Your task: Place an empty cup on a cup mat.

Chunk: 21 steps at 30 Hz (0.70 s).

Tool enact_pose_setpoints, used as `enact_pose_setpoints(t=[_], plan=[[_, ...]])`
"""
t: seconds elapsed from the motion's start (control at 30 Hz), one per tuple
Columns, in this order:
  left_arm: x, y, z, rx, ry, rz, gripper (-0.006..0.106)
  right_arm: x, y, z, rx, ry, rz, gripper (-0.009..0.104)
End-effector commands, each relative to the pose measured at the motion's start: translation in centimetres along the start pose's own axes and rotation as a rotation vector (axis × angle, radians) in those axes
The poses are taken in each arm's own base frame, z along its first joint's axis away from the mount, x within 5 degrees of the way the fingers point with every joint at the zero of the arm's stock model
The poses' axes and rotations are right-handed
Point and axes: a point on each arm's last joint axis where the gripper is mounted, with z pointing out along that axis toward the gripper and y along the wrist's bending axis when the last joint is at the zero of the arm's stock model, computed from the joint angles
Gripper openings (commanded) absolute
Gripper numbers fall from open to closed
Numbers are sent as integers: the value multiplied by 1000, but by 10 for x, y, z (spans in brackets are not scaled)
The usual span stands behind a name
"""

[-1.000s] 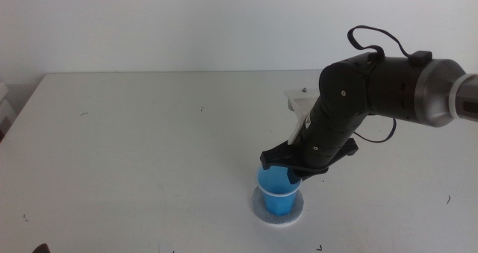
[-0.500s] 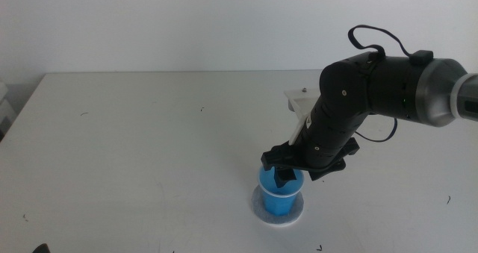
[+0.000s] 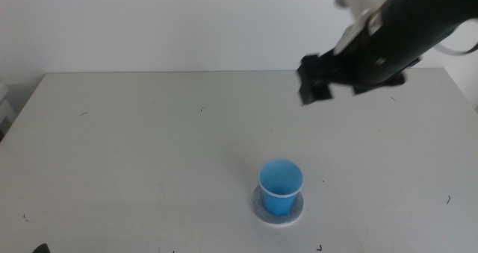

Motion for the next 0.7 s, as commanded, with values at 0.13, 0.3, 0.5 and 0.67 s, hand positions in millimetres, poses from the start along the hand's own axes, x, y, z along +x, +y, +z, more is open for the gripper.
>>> enact_pose_setpoints(t=[0.13, 0.3, 0.5, 0.67], plan=[[-8, -1, -2, 11, -86, -11, 105, -3, -39, -92, 86, -197, 66, 69], [-8, -1, -2, 11, -86, -11, 105, 19, -76, -143, 211, -274, 145, 69], [-8, -1, -2, 11, -86, -11, 105, 61, -94, -179, 282, -362, 212, 69], [-8, -1, -2, 11, -86, -11, 105, 102, -90, -190, 254, -477, 195, 69]])
